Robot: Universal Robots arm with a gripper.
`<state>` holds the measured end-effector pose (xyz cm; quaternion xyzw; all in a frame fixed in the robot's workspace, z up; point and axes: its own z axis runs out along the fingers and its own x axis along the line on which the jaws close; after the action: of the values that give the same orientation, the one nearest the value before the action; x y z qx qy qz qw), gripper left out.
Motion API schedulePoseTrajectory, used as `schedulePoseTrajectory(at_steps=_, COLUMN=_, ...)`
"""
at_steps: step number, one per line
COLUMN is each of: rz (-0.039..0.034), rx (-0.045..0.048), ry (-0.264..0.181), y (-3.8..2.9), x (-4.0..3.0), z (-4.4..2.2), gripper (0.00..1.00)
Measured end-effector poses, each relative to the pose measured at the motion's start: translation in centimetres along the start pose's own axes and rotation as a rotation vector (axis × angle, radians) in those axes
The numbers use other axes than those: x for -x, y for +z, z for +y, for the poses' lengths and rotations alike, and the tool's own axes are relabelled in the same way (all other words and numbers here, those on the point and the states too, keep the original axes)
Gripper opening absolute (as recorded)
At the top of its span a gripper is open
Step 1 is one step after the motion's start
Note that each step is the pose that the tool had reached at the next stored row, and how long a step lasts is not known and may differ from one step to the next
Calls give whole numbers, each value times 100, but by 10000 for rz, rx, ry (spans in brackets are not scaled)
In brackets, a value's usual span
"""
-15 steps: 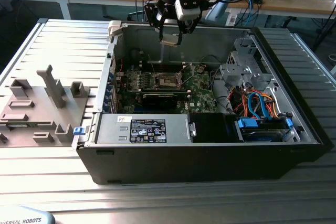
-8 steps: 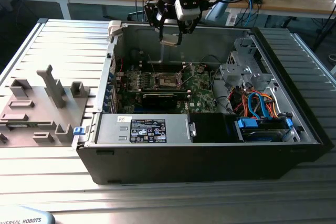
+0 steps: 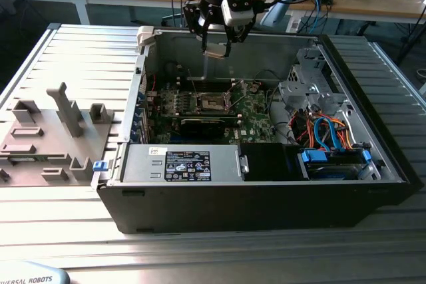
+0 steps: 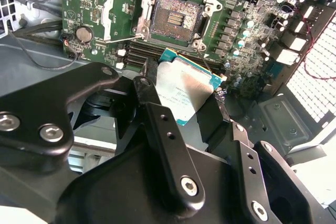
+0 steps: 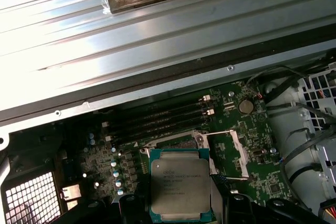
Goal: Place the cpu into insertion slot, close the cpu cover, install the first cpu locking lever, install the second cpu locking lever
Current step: 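Place the cpu into insertion slot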
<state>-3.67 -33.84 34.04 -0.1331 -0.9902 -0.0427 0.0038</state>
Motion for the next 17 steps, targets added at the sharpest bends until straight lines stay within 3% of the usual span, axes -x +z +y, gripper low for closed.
schedulePoseTrajectory(at_steps=17, rz=-6, rx=2, ry=69, y=0, x=0, z=0, gripper=54)
